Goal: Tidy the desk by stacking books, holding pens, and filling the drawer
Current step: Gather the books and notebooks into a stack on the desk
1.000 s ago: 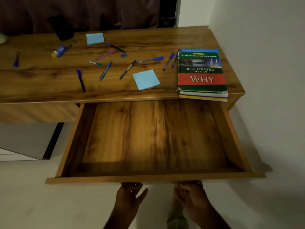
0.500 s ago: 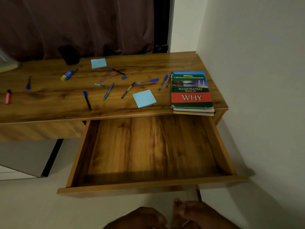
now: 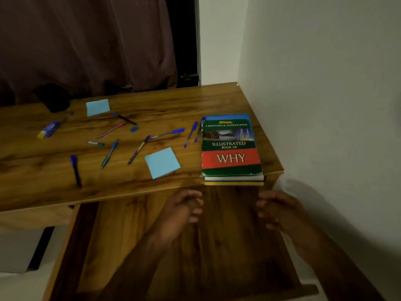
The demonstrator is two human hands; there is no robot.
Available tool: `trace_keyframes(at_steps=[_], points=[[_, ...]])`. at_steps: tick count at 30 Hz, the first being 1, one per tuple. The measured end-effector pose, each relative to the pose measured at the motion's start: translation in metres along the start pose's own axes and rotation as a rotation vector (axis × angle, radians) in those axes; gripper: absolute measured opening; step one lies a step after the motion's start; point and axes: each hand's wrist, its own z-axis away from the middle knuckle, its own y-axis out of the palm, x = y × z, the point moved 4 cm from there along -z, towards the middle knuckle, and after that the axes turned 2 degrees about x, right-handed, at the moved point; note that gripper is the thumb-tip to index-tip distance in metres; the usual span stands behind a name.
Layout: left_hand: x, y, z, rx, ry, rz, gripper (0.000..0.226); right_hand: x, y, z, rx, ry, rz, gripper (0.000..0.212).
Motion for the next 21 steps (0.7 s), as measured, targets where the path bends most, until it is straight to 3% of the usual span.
trace_keyframes(at_steps=[3,5,7,10,13,17,21], points=[[-0.035,0.007,-0.054,-0.168,0.127,-0.164,0.015,0.024,-0.008,-0.060,-0.107,-0.080,0.017,0.009],[-0.048,0.015,-0.085,-0.145,0.110,-0.336,0.012,0.032,-0.010,-0.100,-0.133,-0.079,0.080,0.005],[-0.048,0.024,-0.107,-0.073,0.042,-0.434,0.033,0.034,-0.006,-0.129,-0.121,-0.051,0.134,0.009],[-0.043,0.035,-0.128,-0.059,-0.008,-0.529,0.043,0.032,-0.002,-0.156,-0.138,-0.030,0.186,0.028],[-0.036,0.036,-0.138,-0.086,-0.063,-0.530,0.049,0.029,-0.001,-0.170,-0.171,-0.064,0.267,0.033],[-0.039,0.042,-0.135,-0.112,-0.076,-0.632,0.056,0.033,0.003,-0.171,-0.147,-0.135,0.255,0.010],[-0.041,0.046,-0.134,-0.145,-0.081,-0.669,0.055,0.035,0.005,-0.161,-0.166,-0.148,0.195,0.017]])
